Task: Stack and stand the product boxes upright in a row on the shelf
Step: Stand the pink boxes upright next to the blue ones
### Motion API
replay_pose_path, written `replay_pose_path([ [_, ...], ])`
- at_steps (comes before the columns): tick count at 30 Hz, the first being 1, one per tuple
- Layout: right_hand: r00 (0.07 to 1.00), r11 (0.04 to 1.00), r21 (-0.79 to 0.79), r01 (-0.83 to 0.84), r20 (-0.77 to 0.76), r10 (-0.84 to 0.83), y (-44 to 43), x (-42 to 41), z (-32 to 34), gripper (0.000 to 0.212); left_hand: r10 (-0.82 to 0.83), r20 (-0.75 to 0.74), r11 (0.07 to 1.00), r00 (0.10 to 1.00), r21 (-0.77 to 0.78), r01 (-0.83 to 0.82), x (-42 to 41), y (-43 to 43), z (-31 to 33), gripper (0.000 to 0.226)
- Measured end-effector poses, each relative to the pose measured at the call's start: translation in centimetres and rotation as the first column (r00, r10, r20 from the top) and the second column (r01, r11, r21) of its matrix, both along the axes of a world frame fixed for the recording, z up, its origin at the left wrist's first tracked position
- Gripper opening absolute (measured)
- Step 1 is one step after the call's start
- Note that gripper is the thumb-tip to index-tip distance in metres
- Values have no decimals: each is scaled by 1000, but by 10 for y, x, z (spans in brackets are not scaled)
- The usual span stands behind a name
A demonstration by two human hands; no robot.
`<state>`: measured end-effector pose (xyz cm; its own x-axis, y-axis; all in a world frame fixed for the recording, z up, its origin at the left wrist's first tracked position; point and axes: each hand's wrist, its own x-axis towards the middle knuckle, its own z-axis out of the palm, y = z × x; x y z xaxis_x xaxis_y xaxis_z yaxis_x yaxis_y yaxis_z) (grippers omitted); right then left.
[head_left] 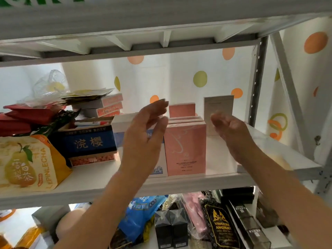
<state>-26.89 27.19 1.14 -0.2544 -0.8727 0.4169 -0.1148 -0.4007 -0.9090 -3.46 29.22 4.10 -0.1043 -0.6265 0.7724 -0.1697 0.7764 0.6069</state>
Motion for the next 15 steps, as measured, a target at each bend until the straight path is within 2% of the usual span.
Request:
replay_pose_path([
  [1,998,997,-48,57,18,-56,-9,-6,15,42,15,137,1000,990,20,-18,-12,-11,25,30],
  [3,991,991,-99,95,-87,-104,-33,-15,49,38,3,386,997,923,64,-30,-36,-41,72,27],
  [5,940,989,-89,114,-314,-137,-63,-21,78,35,44,605,991,795,71,-109,-62,-77,107,29],
  [7,824,988,-68,135,-547,-150,-94,-22,101,34,90,768,972,634,70,-223,-81,-112,127,32],
  [10,632,988,-42,148,-764,-127,-139,-22,116,32,43,848,935,528,152,-319,-96,-157,135,31],
  [13,448,988,-20,154,-890,-88,-173,-23,118,11,100,936,943,338,19,-332,-102,-190,129,39],
  [15,380,985,9,172,-923,-58,-192,-24,113,33,105,941,944,321,8,-331,-102,-208,122,40],
])
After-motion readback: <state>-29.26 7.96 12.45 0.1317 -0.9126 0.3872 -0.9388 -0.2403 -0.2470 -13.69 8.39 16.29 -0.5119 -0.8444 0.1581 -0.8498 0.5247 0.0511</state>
